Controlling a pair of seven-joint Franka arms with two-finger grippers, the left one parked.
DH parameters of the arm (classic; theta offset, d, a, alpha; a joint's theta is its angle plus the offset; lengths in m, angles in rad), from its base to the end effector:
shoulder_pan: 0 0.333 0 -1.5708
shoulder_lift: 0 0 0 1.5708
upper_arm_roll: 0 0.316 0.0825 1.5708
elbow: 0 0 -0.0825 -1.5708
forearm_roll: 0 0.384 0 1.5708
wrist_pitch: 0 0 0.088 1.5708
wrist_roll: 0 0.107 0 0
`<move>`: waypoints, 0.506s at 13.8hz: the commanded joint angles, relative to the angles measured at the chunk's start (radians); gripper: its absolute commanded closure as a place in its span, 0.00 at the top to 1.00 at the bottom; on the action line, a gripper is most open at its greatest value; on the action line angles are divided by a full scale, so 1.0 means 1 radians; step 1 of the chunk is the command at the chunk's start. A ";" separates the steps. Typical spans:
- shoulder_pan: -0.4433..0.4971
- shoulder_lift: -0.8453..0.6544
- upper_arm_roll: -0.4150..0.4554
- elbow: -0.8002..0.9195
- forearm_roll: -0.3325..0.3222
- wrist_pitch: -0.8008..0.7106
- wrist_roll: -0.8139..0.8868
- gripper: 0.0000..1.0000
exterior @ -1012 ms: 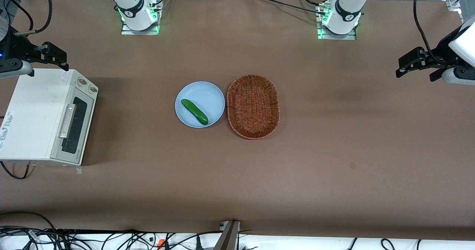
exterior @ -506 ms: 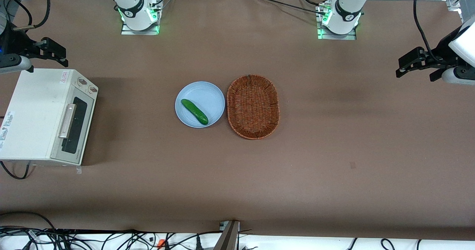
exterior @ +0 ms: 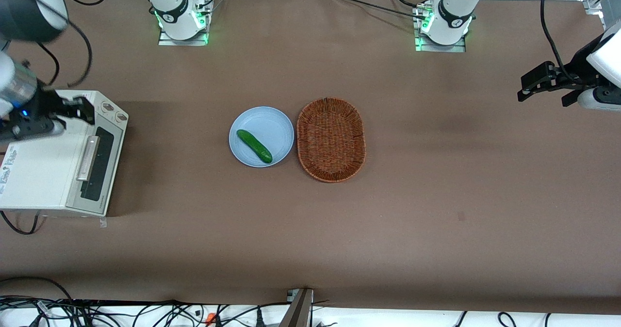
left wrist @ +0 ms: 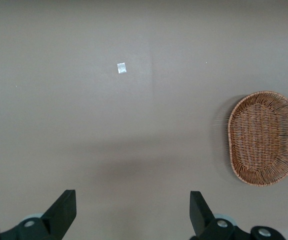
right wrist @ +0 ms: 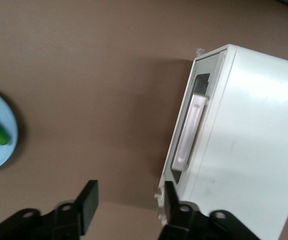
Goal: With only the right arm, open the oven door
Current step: 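Move the right gripper over the toaster oven door toward its handle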
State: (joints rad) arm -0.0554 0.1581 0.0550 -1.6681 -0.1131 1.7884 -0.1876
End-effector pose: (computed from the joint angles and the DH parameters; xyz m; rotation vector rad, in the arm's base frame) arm 0.6076 -0.0118 0.5052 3.0262 0.3238 -0.0713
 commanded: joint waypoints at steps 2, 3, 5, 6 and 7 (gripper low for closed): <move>-0.041 0.129 -0.003 0.007 -0.040 0.130 -0.001 0.00; -0.047 0.156 -0.006 0.008 -0.046 0.161 0.010 0.00; -0.055 0.190 -0.014 0.008 -0.071 0.204 0.013 0.00; -0.057 0.199 -0.015 0.008 -0.076 0.213 0.013 0.00; -0.060 0.202 -0.020 0.007 -0.088 0.223 0.013 0.00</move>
State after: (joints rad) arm -0.1064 0.3577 0.0335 -1.6720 -0.1740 1.9997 -0.1859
